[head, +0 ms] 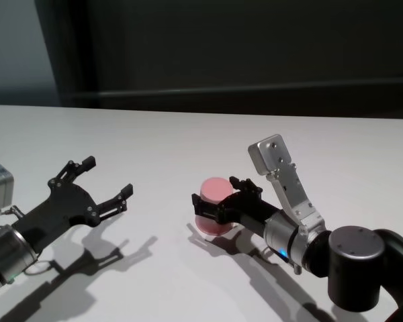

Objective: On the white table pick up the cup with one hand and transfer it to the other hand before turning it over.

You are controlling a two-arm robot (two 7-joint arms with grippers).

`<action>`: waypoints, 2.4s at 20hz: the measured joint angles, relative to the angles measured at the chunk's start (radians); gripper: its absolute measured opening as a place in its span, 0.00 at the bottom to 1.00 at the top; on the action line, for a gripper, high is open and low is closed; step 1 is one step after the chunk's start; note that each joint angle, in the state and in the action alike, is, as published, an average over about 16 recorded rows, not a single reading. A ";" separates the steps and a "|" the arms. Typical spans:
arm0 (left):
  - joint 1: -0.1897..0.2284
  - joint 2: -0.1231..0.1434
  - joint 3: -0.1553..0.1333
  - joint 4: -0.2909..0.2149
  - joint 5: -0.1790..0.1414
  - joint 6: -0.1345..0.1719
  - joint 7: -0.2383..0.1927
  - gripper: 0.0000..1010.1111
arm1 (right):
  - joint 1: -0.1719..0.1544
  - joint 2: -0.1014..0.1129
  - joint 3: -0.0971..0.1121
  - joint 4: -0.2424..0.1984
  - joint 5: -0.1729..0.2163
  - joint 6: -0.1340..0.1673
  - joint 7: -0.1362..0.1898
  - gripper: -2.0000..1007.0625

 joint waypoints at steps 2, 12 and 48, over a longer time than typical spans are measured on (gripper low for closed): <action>0.000 0.000 0.000 0.000 0.000 0.000 0.000 0.99 | 0.000 0.000 0.000 0.000 0.000 -0.001 0.000 0.96; 0.000 0.000 0.000 0.000 0.000 0.000 0.000 0.99 | -0.009 -0.009 0.022 -0.028 0.000 -0.028 0.001 0.99; 0.000 0.000 0.000 0.000 0.000 0.000 0.000 0.99 | -0.139 -0.041 0.295 0.006 0.004 -0.182 -0.033 0.99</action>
